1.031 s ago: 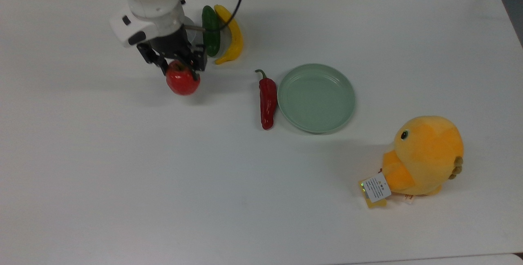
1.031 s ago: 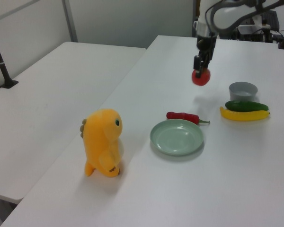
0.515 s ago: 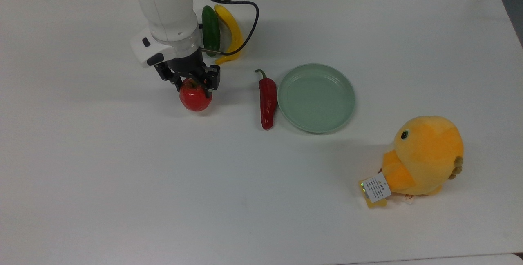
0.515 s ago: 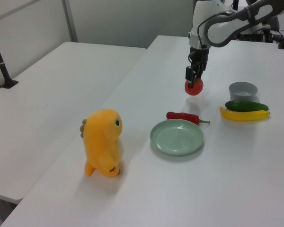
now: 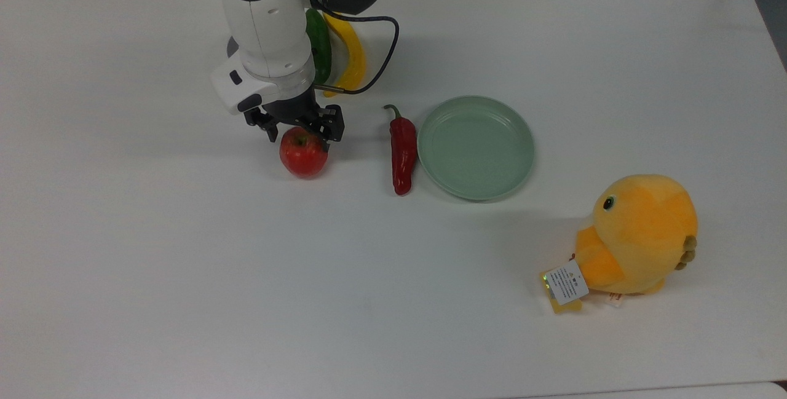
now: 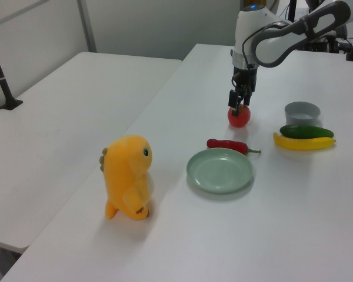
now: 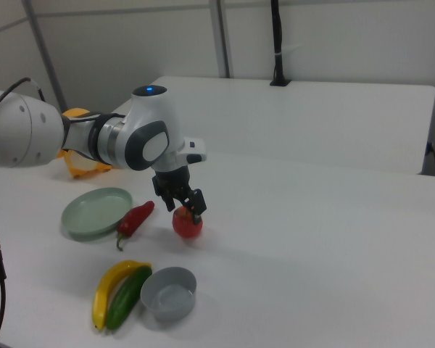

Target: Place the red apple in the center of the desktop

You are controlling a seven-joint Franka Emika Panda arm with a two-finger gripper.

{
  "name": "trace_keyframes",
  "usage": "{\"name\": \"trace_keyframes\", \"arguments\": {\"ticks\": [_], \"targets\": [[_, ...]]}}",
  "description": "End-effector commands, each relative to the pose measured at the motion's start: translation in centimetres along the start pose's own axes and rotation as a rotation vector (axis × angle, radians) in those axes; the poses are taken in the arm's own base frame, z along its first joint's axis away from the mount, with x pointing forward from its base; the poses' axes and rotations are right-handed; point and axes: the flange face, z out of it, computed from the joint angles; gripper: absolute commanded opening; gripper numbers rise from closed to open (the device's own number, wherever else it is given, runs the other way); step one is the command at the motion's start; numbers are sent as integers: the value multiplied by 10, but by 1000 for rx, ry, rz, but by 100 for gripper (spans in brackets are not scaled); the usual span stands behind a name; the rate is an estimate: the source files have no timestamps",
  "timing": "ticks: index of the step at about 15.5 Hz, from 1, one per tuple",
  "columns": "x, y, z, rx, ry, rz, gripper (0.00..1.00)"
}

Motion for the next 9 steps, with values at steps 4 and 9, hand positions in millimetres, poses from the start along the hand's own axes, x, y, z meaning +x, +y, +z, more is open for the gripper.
{"name": "trace_keyframes", "arguments": {"ticks": [4, 9], "targets": [[10, -1, -18, 0, 58, 20, 100], [10, 6, -57, 1, 105, 24, 100]]}}
